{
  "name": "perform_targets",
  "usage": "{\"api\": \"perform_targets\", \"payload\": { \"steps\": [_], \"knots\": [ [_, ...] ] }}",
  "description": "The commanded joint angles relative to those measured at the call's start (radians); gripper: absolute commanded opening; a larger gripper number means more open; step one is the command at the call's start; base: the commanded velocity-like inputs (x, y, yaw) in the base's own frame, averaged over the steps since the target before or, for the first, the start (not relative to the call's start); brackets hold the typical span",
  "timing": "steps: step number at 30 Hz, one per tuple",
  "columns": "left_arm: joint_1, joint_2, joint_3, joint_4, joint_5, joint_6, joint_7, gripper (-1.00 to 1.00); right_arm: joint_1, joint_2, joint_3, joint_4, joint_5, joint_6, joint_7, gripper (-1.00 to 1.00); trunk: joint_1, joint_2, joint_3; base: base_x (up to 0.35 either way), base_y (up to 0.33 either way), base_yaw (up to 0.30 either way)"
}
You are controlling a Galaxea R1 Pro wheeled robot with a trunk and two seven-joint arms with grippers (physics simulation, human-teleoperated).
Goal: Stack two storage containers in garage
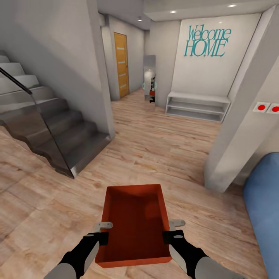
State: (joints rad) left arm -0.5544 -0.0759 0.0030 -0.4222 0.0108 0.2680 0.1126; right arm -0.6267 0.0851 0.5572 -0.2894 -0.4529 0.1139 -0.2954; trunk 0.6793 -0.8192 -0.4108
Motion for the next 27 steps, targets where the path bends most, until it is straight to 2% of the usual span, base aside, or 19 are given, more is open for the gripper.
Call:
{"api": "perform_targets", "payload": {
  "steps": [1,27],
  "knots": [
    [0.0,0.001,0.005,-0.004,-0.028,0.008,0.012,-1.0,-0.001,-0.015,0.009,0.01,-0.003,0.007,-0.015,-1.0,0.001,-0.001,-0.001,0.323,0.0,0.0],
    [-0.001,-0.001,0.005,-0.004,-0.026,0.008,0.012,-1.0,-0.001,-0.015,0.009,0.009,-0.003,0.007,-0.016,-1.0,0.001,-0.001,-0.001,0.323,0.0,0.0]
  ]
}}
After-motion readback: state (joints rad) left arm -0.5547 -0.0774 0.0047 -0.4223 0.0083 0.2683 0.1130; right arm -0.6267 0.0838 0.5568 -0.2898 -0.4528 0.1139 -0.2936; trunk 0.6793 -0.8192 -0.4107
